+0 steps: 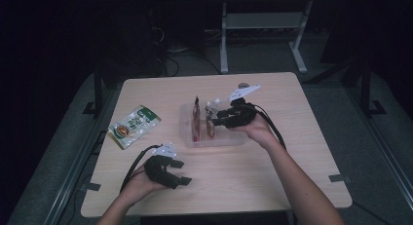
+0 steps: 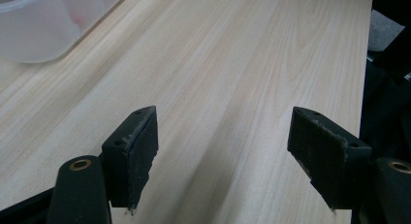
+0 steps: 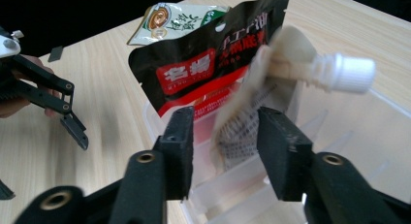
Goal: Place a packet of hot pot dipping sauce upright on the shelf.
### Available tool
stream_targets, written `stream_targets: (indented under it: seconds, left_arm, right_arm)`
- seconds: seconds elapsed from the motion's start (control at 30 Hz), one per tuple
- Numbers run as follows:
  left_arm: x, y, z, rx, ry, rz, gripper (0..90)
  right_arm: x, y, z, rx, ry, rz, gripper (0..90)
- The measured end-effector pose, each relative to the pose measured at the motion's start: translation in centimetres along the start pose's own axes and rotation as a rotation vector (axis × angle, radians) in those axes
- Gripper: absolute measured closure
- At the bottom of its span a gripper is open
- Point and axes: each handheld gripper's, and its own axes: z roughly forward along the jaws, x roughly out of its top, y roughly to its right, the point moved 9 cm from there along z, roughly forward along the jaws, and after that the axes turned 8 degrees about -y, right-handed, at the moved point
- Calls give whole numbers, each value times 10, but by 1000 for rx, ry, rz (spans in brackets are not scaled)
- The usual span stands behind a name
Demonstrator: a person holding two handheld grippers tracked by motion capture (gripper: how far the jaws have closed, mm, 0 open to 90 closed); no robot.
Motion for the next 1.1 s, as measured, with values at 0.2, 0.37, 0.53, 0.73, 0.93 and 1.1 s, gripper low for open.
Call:
stream_targets:
  seconds: [0.2,0.37,0.53,0.73,0.93,1.1]
  left_arm:
    - [0,-1,-2,7,7,-2,262]
    - [-1,-2,-4,12,6,-2,263]
    - [-2,-5,-5,25,2,0,263]
    - [-2,-6,-5,32,1,-5,264]
    - [-4,-9,-7,50,-5,-16,266]
    - [-4,-12,-9,64,0,-28,266]
  right_arm:
    - [-7,-1,-12,-31,-10,2,442]
    - [-17,-11,-21,-44,-29,-5,363]
    - [-31,-24,-24,-64,-57,-43,334]
    - [-48,-39,-31,-63,-53,-65,319]
    - [-67,-51,-30,-72,-56,-85,308]
    - [-88,-61,-28,-61,-92,-90,291]
